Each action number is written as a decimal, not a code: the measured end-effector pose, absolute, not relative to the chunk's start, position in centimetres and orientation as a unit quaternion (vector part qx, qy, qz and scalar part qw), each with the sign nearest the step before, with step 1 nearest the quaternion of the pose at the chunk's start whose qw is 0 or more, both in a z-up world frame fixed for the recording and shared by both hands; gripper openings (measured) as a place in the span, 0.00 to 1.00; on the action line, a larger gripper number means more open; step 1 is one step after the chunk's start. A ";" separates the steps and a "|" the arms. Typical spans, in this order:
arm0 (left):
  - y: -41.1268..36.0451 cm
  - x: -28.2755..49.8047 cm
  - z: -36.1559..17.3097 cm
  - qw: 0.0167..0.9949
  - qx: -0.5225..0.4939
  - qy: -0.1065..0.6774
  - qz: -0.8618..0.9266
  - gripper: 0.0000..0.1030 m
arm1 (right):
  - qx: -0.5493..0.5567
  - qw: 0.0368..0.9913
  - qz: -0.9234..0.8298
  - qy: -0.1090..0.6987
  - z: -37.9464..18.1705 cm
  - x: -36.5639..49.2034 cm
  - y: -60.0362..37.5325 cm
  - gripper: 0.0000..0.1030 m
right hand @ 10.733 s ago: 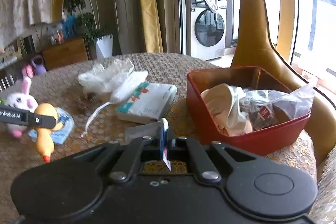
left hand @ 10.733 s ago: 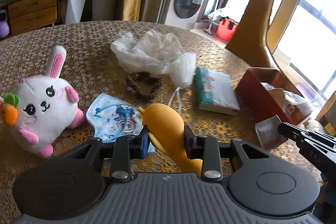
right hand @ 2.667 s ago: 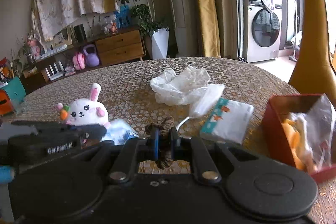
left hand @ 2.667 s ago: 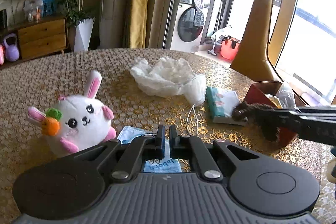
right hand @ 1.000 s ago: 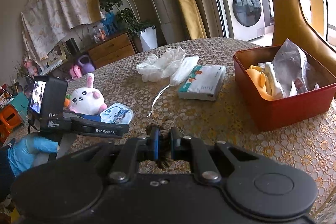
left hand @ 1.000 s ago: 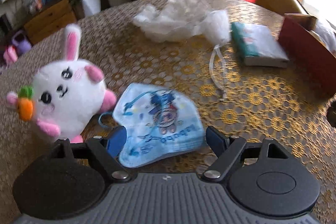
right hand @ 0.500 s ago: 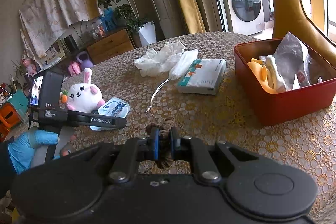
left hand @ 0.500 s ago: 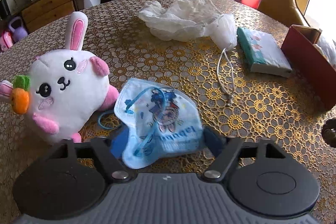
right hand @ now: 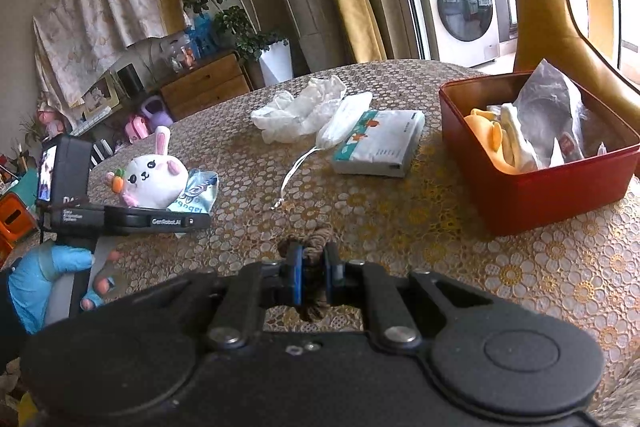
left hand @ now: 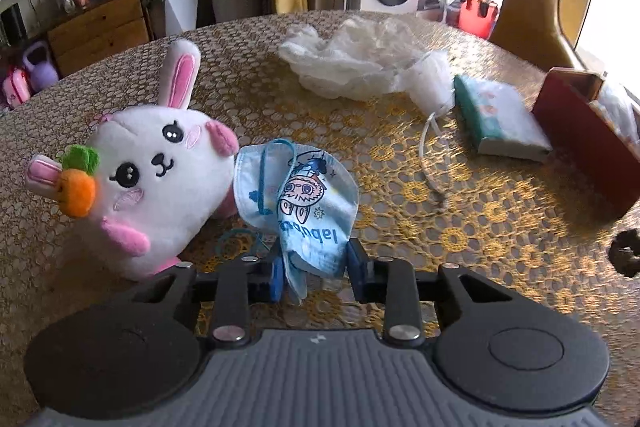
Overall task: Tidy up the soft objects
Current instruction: 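Carry the mask in the left tool and hair tie in the right tool over the red box, then open both tools to drop the mask and hair tie into the red box, then grasp the white mesh cloth with the left tool while the right tool grasps the white tissue sheet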
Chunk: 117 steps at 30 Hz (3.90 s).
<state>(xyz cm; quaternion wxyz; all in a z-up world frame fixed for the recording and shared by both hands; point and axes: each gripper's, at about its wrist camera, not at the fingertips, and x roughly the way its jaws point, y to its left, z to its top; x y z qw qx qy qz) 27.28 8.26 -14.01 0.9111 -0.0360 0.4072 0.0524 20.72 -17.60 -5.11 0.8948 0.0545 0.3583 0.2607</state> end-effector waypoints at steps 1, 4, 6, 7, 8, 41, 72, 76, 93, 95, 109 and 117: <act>8.1 27.1 -13.6 0.913 -0.039 0.404 0.047 0.30 | 0.054 0.896 0.260 0.356 -4.9 20.7 -17.7 0.10; 7.1 26.5 -12.0 0.918 -0.037 0.395 0.027 0.30 | 0.054 0.900 0.260 0.346 -4.1 20.5 -18.2 0.10; 6.0 26.3 -10.6 0.921 -0.040 0.388 0.009 0.30 | 0.055 0.904 0.259 0.336 -3.2 20.5 -18.6 0.10; 5.5 26.2 -10.0 0.922 -0.042 0.385 0.001 0.30 | 0.055 0.906 0.258 0.331 -2.8 20.6 -18.8 0.10; 4.7 26.1 -9.3 0.924 -0.041 0.380 -0.009 0.30 | 0.054 0.909 0.256 0.325 -2.3 20.6 -19.2 0.10; -17.0 39.6 -5.3 0.896 0.009 0.393 -0.208 0.30 | 0.046 0.955 0.122 0.265 -0.4 30.6 -30.8 0.09; -20.5 46.8 -11.4 0.865 -0.006 0.462 -0.195 0.46 | -0.038 0.926 0.106 0.361 -7.0 34.5 -29.8 0.21; -20.3 46.1 -10.8 0.874 -0.003 0.447 -0.191 0.58 | -0.034 0.928 0.105 0.356 -6.6 34.6 -30.1 0.34; -17.0 41.4 -5.8 0.894 -0.025 0.409 -0.181 0.65 | -0.014 0.939 0.105 0.327 -2.8 30.7 -30.4 0.61; -16.4 40.3 -5.2 0.898 -0.020 0.402 -0.179 0.65 | -0.011 0.939 0.109 0.326 -2.3 29.9 -30.3 0.65; -9.6 34.0 -1.2 0.910 -0.040 0.375 -0.173 0.77 | -0.015 0.934 0.168 0.315 1.5 25.5 -25.6 0.84; -4.9 32.0 -0.2 0.909 -0.044 0.382 -0.159 0.83 | 0.005 0.925 0.199 0.324 2.3 24.7 -22.4 0.91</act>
